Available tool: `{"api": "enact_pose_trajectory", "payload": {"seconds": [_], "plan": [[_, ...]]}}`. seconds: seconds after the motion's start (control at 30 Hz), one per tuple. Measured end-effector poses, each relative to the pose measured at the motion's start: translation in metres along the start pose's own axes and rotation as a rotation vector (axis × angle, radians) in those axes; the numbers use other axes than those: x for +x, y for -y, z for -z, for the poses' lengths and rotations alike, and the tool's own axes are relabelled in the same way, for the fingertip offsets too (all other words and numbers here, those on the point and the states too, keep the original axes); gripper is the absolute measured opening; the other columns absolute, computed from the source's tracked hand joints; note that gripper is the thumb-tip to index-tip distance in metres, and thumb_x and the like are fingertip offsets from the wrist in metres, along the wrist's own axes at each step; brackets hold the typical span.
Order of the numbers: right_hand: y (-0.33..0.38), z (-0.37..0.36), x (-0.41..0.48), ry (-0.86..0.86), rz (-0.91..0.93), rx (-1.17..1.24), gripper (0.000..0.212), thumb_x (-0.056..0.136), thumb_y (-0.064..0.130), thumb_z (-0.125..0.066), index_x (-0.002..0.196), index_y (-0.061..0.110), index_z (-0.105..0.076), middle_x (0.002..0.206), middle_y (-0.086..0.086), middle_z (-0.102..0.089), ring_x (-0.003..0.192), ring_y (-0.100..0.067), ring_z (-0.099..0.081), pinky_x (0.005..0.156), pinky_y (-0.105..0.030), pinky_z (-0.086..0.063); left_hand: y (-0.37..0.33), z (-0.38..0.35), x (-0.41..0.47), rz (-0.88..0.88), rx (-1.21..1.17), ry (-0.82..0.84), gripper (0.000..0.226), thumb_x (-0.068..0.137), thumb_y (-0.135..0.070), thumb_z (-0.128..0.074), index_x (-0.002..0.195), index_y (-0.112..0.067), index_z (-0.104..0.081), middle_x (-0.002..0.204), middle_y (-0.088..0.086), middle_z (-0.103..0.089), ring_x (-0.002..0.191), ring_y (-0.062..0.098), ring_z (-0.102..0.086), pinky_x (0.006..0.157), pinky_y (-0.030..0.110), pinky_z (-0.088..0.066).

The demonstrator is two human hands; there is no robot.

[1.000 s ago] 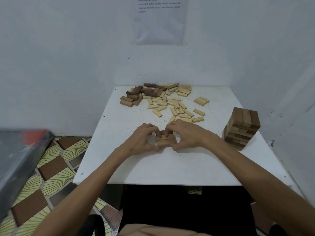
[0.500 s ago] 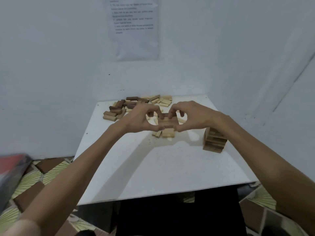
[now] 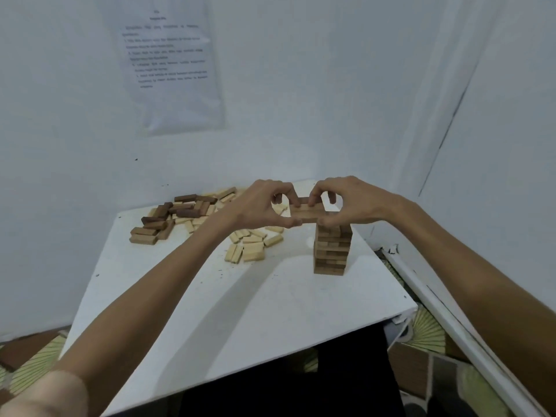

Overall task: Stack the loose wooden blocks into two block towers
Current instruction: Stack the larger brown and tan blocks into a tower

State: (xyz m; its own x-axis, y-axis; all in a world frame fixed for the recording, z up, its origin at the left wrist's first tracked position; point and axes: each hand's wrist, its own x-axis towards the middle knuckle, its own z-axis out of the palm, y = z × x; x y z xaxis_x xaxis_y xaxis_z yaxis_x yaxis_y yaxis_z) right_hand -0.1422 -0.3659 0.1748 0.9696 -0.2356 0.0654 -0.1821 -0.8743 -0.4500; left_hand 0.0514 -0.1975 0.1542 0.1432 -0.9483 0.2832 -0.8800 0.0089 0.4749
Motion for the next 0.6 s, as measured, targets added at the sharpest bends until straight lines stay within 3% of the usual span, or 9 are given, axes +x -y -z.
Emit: {"api": "enact_pose_trajectory", "payload": {"seconds": [0.13, 0.3, 0.43, 0.6], "plan": [[-0.018, 0.003, -0.012, -0.010, -0.039, 0.002, 0.034, 0.083, 0.033, -0.080, 0.113, 0.036, -0.064, 0.109, 0.026, -0.060, 0.099, -0.009, -0.054, 0.079, -0.026, -0.045, -0.006, -0.016, 0.018, -0.048, -0.008, 0.026, 0.033, 0.077, -0.039, -0.089, 0.102, -0.026, -0.072, 0.085, -0.039, -0.056, 0.086, 0.017, -0.053, 0.078, 0.025, -0.042], [-0.035, 0.002, -0.022, -0.006, -0.088, 0.007, 0.036, 0.081, 0.031, -0.081, 0.113, 0.034, -0.064, 0.110, 0.021, -0.061, 0.102, -0.015, -0.054, 0.080, -0.028, -0.046, -0.009, -0.033, 0.030, -0.057, -0.019, 0.061, 0.035, 0.078, -0.038, -0.089, 0.106, -0.024, -0.072, 0.088, -0.047, -0.053, 0.086, 0.015, -0.053, 0.076, 0.024, -0.042], [-0.043, -0.001, -0.026, 0.005, -0.102, 0.010, 0.036, 0.081, 0.032, -0.081, 0.113, 0.037, -0.063, 0.113, 0.018, -0.062, 0.102, -0.017, -0.055, 0.083, -0.032, -0.048, -0.009, -0.043, 0.034, -0.047, -0.023, 0.081, 0.034, 0.078, -0.041, -0.088, 0.105, -0.028, -0.071, 0.090, -0.043, -0.054, 0.090, 0.015, -0.054, 0.078, 0.029, -0.044], [-0.047, -0.003, -0.028, 0.014, -0.110, 0.005, 0.036, 0.080, 0.034, -0.080, 0.111, 0.038, -0.063, 0.114, 0.016, -0.062, 0.101, -0.018, -0.055, 0.085, -0.036, -0.050, -0.007, -0.048, 0.036, -0.043, -0.042, 0.089, 0.034, 0.077, -0.042, -0.088, 0.103, -0.029, -0.071, 0.087, -0.029, -0.059, 0.089, 0.013, -0.053, 0.074, 0.024, -0.042]]}}
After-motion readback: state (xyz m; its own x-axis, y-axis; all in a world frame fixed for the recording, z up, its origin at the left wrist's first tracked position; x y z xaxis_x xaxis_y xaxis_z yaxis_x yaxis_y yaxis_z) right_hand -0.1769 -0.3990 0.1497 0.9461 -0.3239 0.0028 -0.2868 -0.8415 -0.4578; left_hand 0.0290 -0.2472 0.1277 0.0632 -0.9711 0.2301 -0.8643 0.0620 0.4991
